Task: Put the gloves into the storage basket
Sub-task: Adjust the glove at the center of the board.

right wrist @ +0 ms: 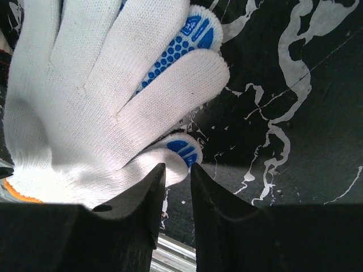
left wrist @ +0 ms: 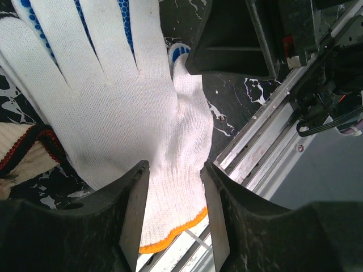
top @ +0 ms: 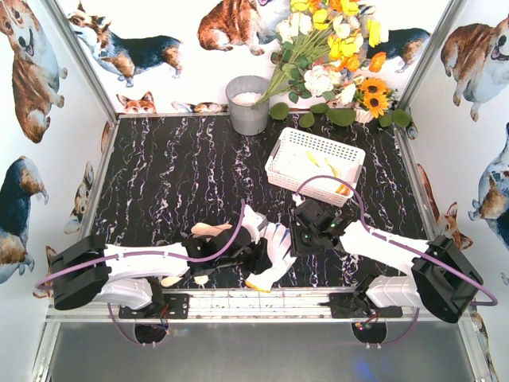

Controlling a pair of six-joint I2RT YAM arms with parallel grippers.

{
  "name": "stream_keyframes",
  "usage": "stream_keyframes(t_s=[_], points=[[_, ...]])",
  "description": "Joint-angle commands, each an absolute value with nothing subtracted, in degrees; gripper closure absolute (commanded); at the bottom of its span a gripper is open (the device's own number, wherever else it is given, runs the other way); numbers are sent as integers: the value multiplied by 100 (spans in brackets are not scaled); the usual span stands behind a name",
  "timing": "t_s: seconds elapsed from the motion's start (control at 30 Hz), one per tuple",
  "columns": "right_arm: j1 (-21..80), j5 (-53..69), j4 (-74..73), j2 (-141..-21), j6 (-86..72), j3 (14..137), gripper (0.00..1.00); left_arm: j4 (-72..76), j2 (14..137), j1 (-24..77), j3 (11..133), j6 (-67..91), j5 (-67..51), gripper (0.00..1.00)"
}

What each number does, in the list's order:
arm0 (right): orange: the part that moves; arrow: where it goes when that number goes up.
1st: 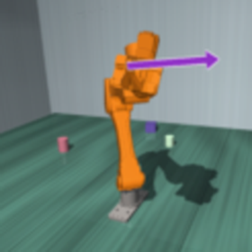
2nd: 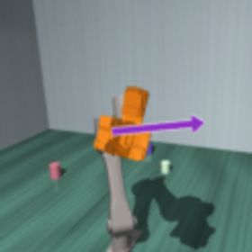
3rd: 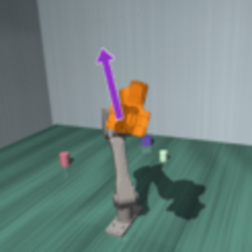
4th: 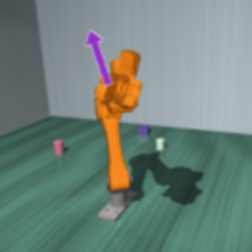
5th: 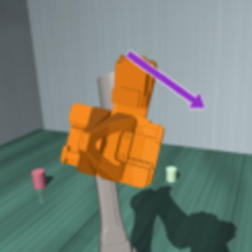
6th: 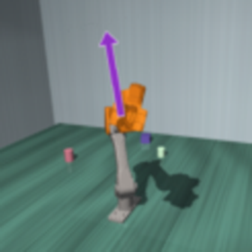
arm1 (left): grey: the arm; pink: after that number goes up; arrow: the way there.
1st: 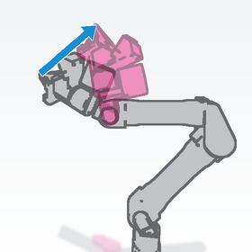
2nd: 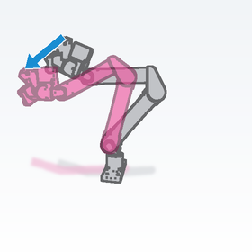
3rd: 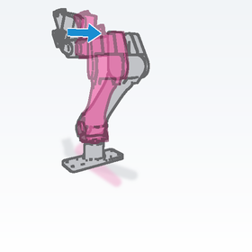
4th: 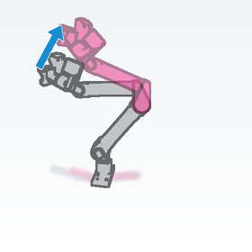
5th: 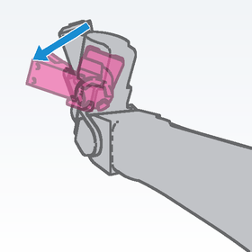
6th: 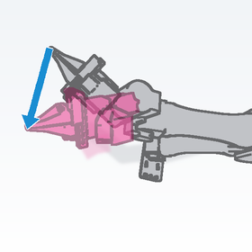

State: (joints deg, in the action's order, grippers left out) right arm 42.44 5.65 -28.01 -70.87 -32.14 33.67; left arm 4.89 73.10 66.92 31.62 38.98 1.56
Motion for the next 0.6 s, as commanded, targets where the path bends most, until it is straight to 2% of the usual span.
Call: stream_keyframes(t_s=[0.0,0.17,0.3,0.5,0.57], points=[[4280,418,-2506,-7149,-3079,3628,73,563,7351,6732,3243,3937,218,62],[4280,473,-2405,-7291,-3059,3630,74,565,7351,6740,3250,3929,212,62],[4280,471,-2390,-7308,-3050,3639,82,565,7354,6741,3235,3931,209,62],[4280,416,-2522,-7144,-3032,3687,99,585,7410,6741,3191,3937,194,63],[4280,376,-2569,-7018,-3032,3691,100,603,7457,6748,3182,3937,166,63]])
